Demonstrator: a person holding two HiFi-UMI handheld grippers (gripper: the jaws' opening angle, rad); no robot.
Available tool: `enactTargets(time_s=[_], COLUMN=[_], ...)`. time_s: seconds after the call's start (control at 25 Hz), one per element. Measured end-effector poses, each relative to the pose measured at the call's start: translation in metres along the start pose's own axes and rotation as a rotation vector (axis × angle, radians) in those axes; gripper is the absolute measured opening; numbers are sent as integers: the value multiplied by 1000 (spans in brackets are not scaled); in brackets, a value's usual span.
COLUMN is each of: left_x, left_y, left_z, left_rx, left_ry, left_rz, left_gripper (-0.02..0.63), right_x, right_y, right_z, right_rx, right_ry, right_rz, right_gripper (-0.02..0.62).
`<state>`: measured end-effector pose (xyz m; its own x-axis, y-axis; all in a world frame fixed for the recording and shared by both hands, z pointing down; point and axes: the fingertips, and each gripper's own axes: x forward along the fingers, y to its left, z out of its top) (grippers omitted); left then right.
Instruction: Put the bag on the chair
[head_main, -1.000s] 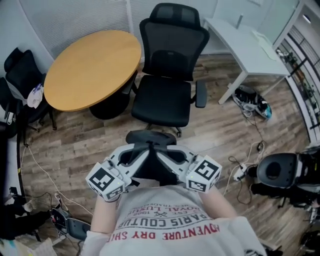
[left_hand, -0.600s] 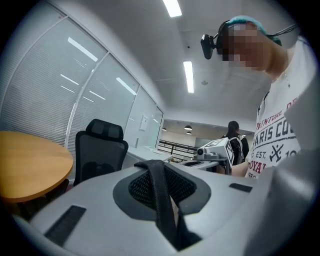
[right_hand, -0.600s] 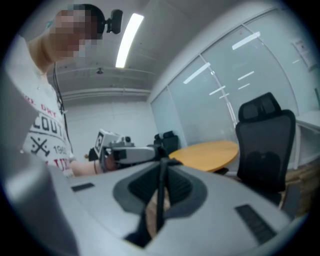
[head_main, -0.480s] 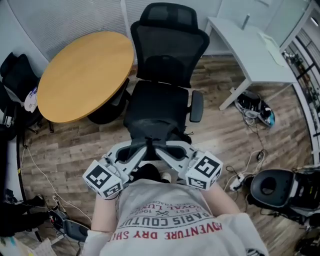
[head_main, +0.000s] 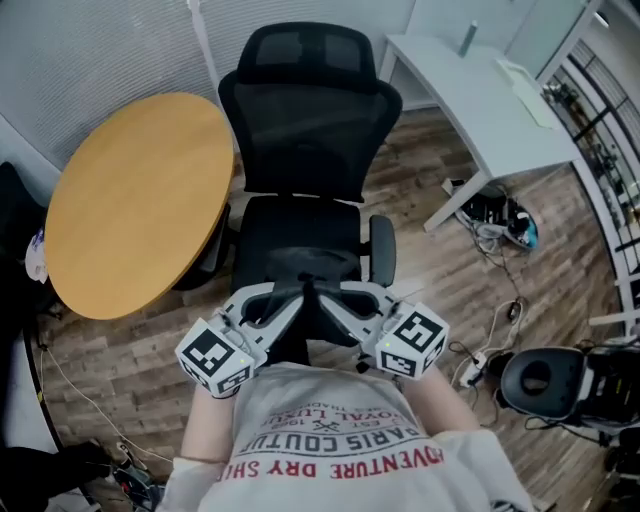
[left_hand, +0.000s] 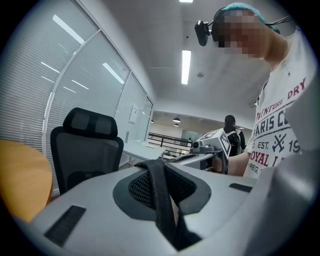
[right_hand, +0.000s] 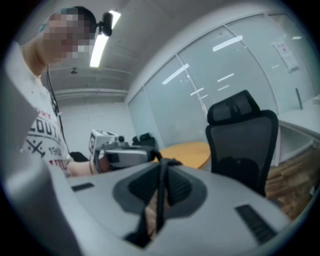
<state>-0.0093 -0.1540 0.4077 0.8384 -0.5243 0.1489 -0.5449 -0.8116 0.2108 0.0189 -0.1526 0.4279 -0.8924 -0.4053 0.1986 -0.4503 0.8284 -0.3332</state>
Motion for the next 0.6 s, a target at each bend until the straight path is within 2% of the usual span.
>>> enactTargets(time_s=[0.28,0.48,0.6], left_x=[30,46,56], left_y=[78,124,153], left_z=[24,30,30], left_rx=[25,43,33], left_ry=[39,59,74], left_rz=[-142,-192,-193], left_gripper=[71,71,71], right_x=[48,79,97], right_y=[-60,-97,-121], right_z=[35,48,52], right_rx=[39,80,100], right_ry=[-20,-27,-14], right_rz=[-81,-122,-137], right_gripper=[48,48,48])
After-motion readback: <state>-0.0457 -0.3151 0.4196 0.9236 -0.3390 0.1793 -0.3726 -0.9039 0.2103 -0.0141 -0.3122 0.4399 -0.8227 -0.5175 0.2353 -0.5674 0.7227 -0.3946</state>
